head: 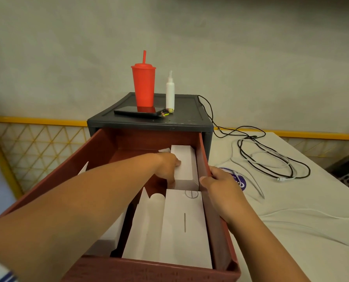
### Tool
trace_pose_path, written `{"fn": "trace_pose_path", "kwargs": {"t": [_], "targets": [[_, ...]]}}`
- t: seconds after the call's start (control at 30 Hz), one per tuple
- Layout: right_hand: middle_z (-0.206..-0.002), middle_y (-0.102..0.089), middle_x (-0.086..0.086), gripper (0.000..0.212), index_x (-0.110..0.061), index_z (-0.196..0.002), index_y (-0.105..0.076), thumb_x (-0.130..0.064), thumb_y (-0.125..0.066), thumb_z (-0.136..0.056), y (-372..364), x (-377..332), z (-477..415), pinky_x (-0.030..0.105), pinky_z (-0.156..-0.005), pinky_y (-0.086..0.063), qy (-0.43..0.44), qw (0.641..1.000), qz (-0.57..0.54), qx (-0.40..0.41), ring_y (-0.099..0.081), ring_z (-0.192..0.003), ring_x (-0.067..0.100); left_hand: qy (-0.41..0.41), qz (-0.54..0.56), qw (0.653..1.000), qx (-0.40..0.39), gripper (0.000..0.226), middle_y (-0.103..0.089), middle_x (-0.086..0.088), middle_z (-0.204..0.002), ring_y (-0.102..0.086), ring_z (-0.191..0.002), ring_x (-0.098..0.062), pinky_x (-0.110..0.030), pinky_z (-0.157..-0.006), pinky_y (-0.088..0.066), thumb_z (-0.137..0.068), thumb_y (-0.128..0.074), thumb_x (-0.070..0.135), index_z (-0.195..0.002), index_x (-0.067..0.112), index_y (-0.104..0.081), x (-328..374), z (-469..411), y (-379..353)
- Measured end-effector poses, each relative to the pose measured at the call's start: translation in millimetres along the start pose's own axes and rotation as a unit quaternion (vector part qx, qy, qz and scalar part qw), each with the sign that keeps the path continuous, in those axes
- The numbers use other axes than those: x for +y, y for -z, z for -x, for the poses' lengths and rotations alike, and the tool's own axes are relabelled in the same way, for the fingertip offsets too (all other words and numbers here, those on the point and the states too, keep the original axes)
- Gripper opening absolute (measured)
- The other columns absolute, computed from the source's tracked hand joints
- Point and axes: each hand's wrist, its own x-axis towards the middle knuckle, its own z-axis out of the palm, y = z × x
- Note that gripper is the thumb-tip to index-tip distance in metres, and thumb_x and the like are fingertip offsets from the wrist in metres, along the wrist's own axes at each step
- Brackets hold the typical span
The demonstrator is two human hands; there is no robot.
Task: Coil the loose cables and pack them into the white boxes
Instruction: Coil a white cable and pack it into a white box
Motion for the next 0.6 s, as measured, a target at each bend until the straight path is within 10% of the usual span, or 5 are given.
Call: {"fn": "trace_pose_path", "kwargs": {"t": [0.4,0.6], "targets": [[-0.118,-0.059,0.002,0.035,-0.020,-0.128,-0.052,-0.016,-0.044,-0.094,-0.2,2.2,0.3,0.018,-0.067,-0.042,0.009,1.000,-0.025,-0.010,-0.055,-0.104,0.018,-0.001,-0.096,0.992,0.084,0.059,-0.045,-0.010,-0.141,-0.044,-0.126,-0.029,-0.032,-0.099,-0.040,-0.090,-0.060,0.026,-0.144,0.018,-0.036,2.6,-12.2,-2.7],[-0.132,-0.052,0.001,0.041,-0.025,-0.136,-0.045,-0.023,-0.046,-0.095,4.7,-2.0,11.1,0.032,-0.093,-0.044,-0.010,0.996,-0.076,-0.045,-0.049,-0.119,0.022,-0.012,0.029,0.999,0.044,0.076,-0.028,-0.004,-0.153,-0.033,-0.136,-0.027,-0.034,-0.106,-0.035,-0.087,-0.063,0.036,-0.148,0.026,-0.019,0.3,34.3,10.5]]}}
